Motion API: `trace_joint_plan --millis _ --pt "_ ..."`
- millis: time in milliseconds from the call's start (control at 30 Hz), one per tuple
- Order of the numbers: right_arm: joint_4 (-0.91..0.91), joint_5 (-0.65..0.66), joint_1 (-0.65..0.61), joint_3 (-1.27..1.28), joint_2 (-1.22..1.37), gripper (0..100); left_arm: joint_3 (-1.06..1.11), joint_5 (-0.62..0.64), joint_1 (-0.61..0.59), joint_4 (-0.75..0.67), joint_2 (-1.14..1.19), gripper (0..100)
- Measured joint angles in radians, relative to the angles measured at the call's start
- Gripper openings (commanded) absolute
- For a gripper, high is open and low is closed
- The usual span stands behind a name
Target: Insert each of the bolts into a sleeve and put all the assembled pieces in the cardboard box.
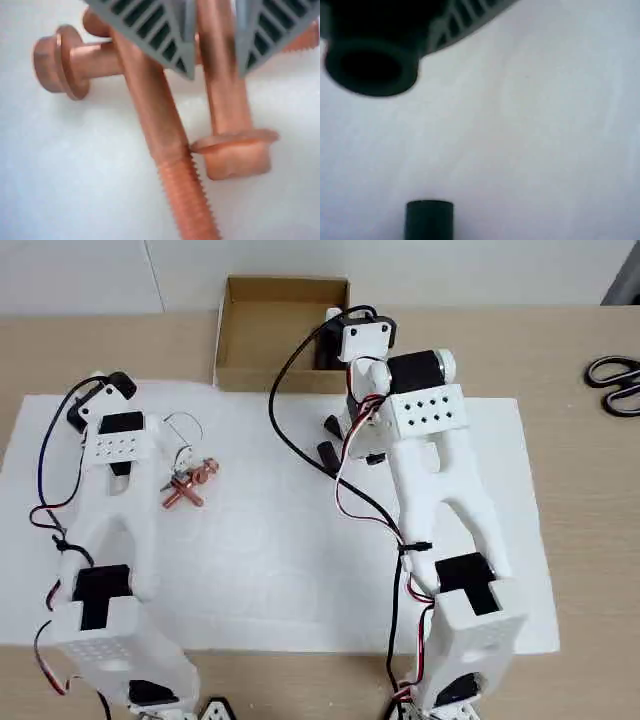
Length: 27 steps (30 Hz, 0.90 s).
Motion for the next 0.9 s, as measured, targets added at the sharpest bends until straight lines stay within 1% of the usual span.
trace_joint_plan --millis 333,467,567,733,800,900 --pt "0.000 0.000 0.000 0.000 0.000 0.3 -0.058 0.002 -0.031 -0.002 0.130 5" --pt "0.000 0.000 0.000 0.000 0.000 0.3 -0.066 0.002 -0.031 0.000 0.140 5" --pt "0.000 0.000 0.000 0.000 0.000 0.3 -0.066 0.002 -0.031 0.000 0.141 0" --pt "0.000 0.000 0.000 0.000 0.000 0.3 -0.078 0.002 -0.031 0.003 0.143 1" --pt "0.000 0.000 0.000 0.000 0.000 0.3 -0.107 -0.011 -0.031 0.031 0.146 1" --pt "0.000 0.000 0.000 0.000 0.000 0.3 -0.203 -0.052 -0.038 0.135 0.157 1"
